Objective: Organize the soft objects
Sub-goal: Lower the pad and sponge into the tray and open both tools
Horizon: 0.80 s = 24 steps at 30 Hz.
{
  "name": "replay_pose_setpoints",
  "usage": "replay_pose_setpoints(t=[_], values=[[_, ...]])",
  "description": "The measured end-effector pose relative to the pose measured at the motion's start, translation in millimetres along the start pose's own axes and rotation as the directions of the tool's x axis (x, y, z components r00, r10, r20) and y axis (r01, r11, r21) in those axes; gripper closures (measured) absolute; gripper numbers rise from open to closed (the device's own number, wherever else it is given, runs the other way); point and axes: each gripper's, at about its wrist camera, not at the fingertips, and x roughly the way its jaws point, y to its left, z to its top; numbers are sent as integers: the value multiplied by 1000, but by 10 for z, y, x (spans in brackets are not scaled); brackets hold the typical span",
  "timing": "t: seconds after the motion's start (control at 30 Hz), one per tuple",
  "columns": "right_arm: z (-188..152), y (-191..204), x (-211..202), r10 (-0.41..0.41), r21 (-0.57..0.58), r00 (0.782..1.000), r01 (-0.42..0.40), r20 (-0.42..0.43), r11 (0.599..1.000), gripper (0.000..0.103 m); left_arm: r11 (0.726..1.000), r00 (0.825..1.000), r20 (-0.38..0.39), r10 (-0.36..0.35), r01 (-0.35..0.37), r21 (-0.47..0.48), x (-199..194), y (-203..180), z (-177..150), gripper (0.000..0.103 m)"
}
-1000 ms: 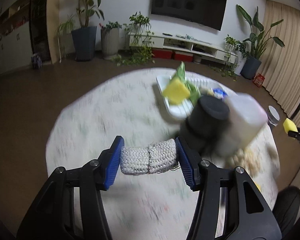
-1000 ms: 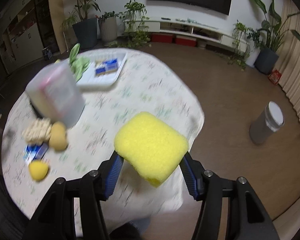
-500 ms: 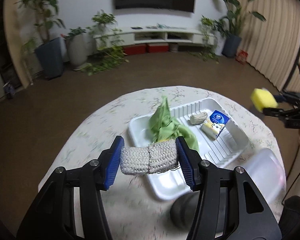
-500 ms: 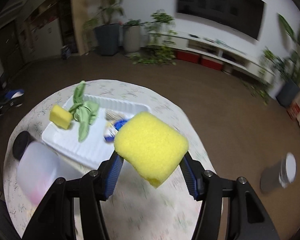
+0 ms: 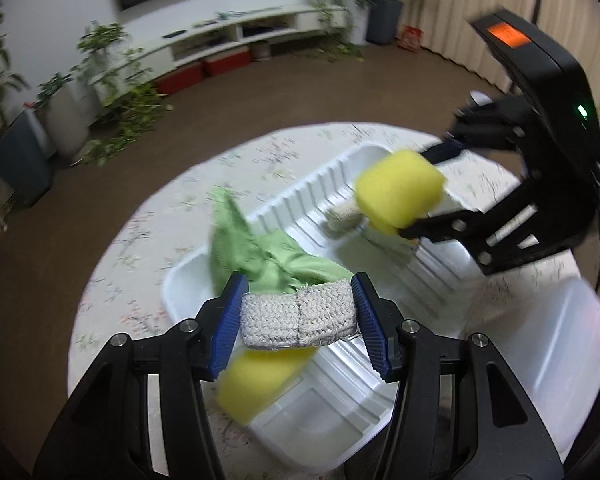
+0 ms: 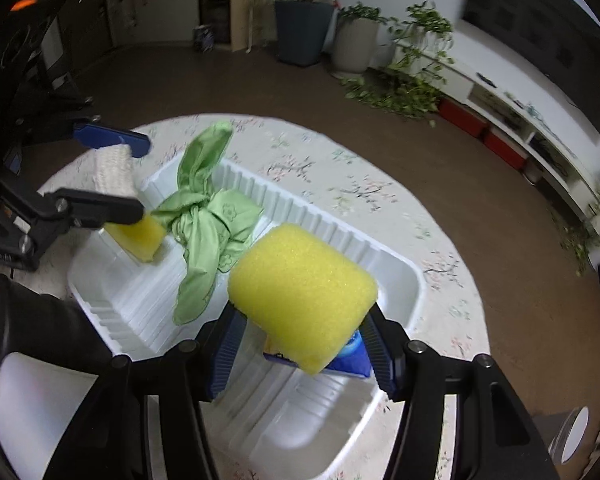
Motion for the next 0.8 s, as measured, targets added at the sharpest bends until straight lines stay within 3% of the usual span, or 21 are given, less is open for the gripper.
replay_pose_setpoints(t=[0.37, 0.43, 0.5, 0.8], values=[[-40, 43, 267, -8, -53, 999, 5, -46, 999, 42, 999, 999, -28, 32, -30, 40, 154, -138, -46, 50], [-43, 52, 274, -11, -53, 999, 9, -45, 999, 40, 998, 999, -27, 45, -44, 37, 171, -142, -45, 47], [-50, 63, 254, -14, -48, 999, 12, -41, 999, 38, 998, 998, -22, 53, -53, 36, 150, -150, -58, 32], [-90, -30, 109, -28, -12, 1000, 28, -2, 1000, 29, 997, 997, 25, 71, -71, -5, -40, -32, -16, 27]])
